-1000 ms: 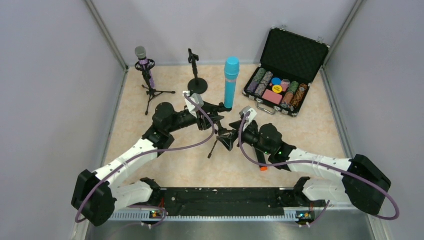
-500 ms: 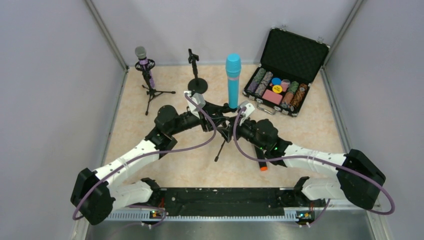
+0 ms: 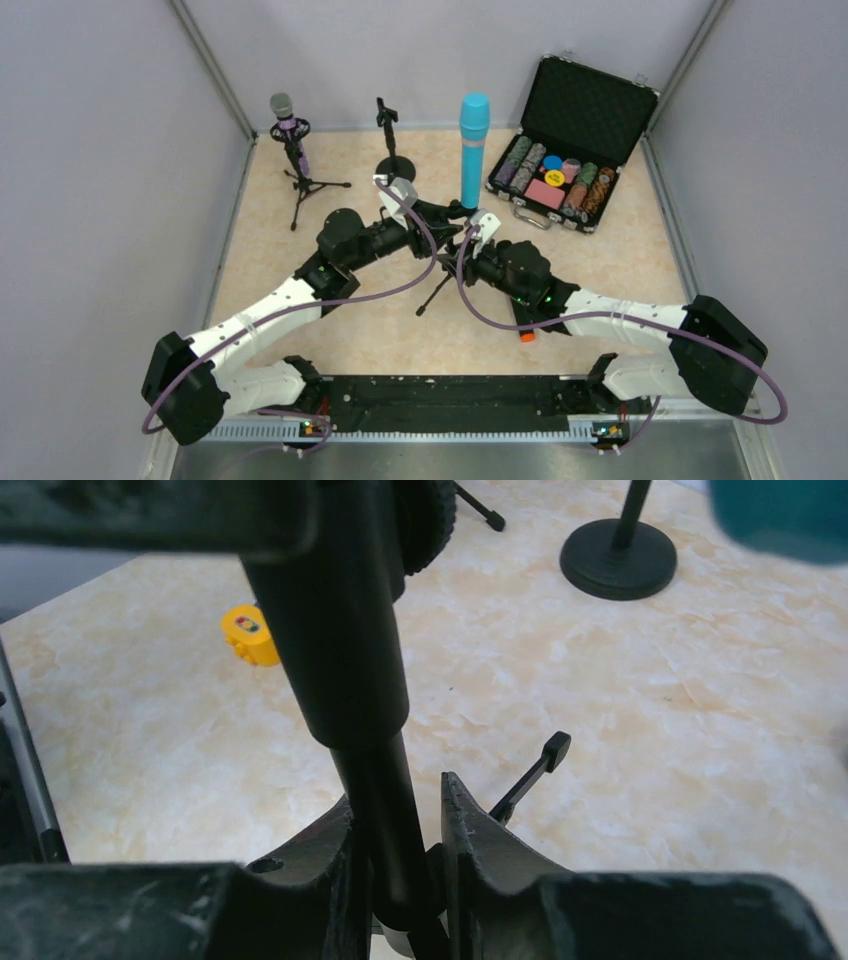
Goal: Attach the microphones to the stand
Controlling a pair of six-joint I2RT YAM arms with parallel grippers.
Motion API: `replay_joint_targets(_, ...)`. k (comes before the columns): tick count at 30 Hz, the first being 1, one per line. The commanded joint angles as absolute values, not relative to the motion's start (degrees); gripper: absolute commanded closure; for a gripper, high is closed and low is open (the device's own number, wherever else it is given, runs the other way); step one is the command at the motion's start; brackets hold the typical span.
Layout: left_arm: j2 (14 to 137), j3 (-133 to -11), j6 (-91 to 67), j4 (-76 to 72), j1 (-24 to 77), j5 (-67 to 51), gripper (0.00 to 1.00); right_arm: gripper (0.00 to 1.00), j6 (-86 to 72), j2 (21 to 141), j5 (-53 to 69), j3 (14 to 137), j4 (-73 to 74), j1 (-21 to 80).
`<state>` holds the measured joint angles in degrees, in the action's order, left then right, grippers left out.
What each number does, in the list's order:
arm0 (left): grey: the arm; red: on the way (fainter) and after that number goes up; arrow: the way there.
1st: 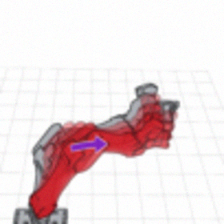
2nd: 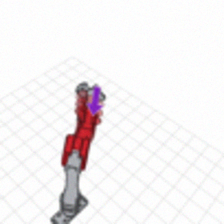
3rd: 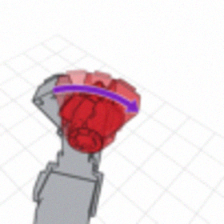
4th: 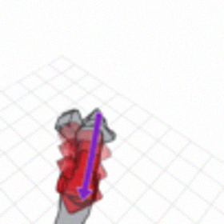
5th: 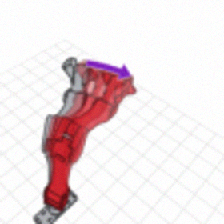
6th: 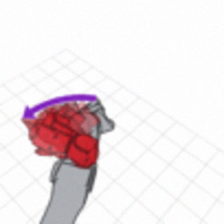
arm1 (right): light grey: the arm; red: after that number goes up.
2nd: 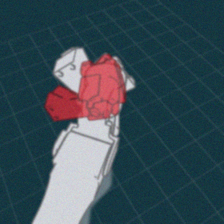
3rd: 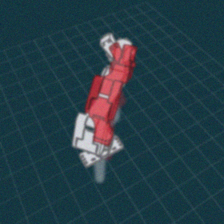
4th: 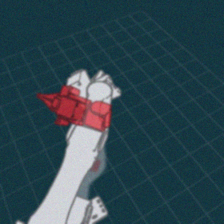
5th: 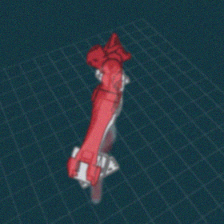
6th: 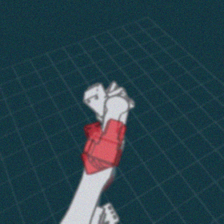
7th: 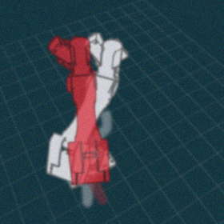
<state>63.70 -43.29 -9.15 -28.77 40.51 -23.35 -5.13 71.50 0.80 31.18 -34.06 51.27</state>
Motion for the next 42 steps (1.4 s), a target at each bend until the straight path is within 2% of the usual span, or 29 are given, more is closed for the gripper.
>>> replay_joint_targets(1,62.32,-50.53,-7.89,-33.86,42.27,-19.5,1.0,1.0,-8.34,71.57,-5.99,32.09,-32.27,50.01)
replay_joint_targets(15,61.92,-57.03,-8.96,-21.75,47.29,4.24,1.0,1.0,-8.97,73.56,-9.91,34.52,-27.98,50.45)
replay_joint_targets(25,63.38,-62.36,-9.23,-20.1,49.19,14.81,1.0,1.0,-11.46,75.57,-10.77,34.66,-25.24,50.45)
replay_joint_targets(42,62.93,-65.39,-6.01,-20.04,49.48,13.96,1.0,1.0,-14.63,77.98,-8.57,32.26,-25.03,50.42)
